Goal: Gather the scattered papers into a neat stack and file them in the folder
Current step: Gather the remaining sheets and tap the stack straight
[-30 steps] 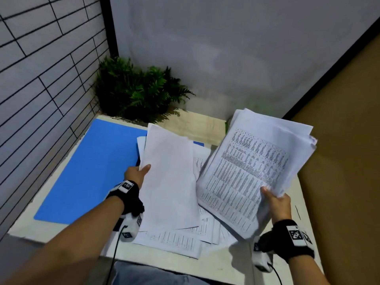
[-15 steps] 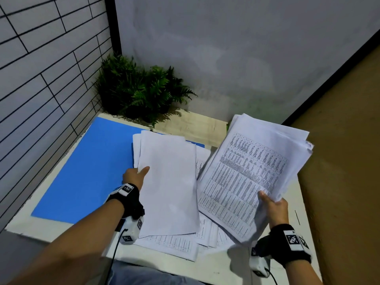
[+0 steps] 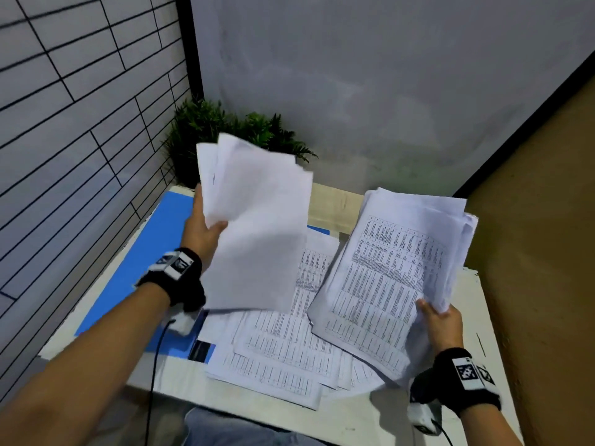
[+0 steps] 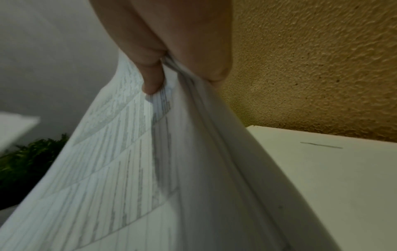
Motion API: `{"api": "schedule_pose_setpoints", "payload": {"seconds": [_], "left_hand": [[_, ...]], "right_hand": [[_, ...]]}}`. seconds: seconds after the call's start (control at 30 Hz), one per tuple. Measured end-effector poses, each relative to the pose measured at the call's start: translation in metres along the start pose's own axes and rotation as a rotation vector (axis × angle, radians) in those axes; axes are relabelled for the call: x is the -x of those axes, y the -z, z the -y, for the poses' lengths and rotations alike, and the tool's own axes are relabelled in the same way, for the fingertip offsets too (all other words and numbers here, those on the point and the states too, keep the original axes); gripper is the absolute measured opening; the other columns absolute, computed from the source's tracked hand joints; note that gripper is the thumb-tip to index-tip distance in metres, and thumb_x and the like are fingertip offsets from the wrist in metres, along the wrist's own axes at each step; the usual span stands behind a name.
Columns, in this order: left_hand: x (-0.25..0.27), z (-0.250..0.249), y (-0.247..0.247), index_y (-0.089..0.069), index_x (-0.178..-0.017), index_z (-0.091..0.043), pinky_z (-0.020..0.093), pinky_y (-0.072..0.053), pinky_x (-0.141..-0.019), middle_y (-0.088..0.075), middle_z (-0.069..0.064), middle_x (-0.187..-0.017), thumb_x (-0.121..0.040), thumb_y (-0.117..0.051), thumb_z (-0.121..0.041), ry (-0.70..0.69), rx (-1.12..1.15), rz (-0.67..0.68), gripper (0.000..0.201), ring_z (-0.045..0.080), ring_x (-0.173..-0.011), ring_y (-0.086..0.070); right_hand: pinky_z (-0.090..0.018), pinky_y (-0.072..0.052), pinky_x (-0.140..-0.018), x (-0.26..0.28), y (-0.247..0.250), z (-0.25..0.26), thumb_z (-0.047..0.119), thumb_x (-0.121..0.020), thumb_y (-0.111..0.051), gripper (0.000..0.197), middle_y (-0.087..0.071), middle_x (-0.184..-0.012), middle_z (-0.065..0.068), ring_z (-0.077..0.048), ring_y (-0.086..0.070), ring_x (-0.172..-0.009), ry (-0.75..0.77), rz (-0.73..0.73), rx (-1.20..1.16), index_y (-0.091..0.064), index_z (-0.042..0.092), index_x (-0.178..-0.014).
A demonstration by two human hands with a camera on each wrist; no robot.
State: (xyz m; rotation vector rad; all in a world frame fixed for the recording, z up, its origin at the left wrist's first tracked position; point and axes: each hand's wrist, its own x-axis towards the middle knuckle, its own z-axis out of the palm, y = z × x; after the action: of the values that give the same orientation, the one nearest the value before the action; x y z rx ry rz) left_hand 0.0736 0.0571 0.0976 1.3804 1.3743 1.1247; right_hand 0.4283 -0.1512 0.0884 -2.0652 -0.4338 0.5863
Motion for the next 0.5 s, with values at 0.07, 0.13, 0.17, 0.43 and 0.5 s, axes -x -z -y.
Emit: {"api": "schedule_pose_setpoints", "payload": {"seconds": [0.07, 0.13, 0.17, 0.43, 0.5], "left_hand": [[-0.006, -0.027, 0.013, -0.039, -0.130, -0.045, 0.039, -0.043, -0.099, -0.058, -0.003, -0.127, -0.076, -0.059, 0.000, -0.056, 0.190, 0.061, 0.073, 0.020, -0.117, -0.054], [-0.007, -0.043, 0.015, -0.054, -0.114, -0.039, 0.041, -0.048, -0.096, -0.067, -0.011, -0.110, -0.073, -0.062, -0.001, -0.040, 0.291, 0.117, 0.057, 0.018, -0.108, -0.062], [-0.005, -0.047, 0.012, -0.056, -0.112, -0.031, 0.036, -0.052, -0.089, -0.069, -0.014, -0.101, -0.075, -0.062, 0.001, -0.023, 0.302, 0.139, 0.050, 0.013, -0.099, -0.066], [0.036, -0.063, -0.053, -0.056, -0.115, -0.010, 0.026, -0.058, -0.069, -0.070, 0.002, -0.099, -0.085, -0.058, -0.005, 0.139, 0.394, 0.265, 0.031, 0.009, -0.077, -0.070], [0.041, -0.066, -0.066, -0.053, -0.121, -0.008, 0.033, -0.057, -0.079, -0.064, 0.011, -0.112, -0.087, -0.057, -0.010, 0.189, 0.425, 0.321, 0.034, 0.021, -0.089, -0.066]], "right_hand": [[-0.042, -0.045, -0.082, -0.002, 0.000, 0.003, 0.008, -0.083, -0.062, 0.027, -0.063, -0.100, -0.029, -0.031, -0.055, -0.086, 0.027, -0.032, 0.046, -0.059, -0.009, -0.104], [-0.044, -0.046, -0.084, -0.004, -0.004, 0.010, 0.008, -0.083, -0.062, 0.026, -0.063, -0.095, -0.026, -0.033, -0.057, -0.087, 0.068, -0.015, 0.059, -0.061, -0.006, -0.104], [-0.043, -0.045, -0.083, -0.004, -0.008, 0.015, 0.010, -0.082, -0.062, 0.025, -0.061, -0.091, -0.021, -0.031, -0.056, -0.087, 0.092, 0.009, 0.051, -0.061, -0.003, -0.104], [-0.025, -0.052, -0.068, 0.022, -0.027, 0.073, 0.002, -0.088, -0.050, 0.013, -0.069, -0.079, 0.001, -0.013, -0.065, -0.070, 0.205, 0.395, -0.329, -0.061, 0.007, -0.095], [-0.022, -0.055, -0.063, 0.025, -0.031, 0.080, 0.004, -0.090, -0.048, 0.016, -0.072, -0.065, 0.012, -0.003, -0.067, -0.063, 0.221, 0.423, -0.336, -0.063, 0.012, -0.089]]}}
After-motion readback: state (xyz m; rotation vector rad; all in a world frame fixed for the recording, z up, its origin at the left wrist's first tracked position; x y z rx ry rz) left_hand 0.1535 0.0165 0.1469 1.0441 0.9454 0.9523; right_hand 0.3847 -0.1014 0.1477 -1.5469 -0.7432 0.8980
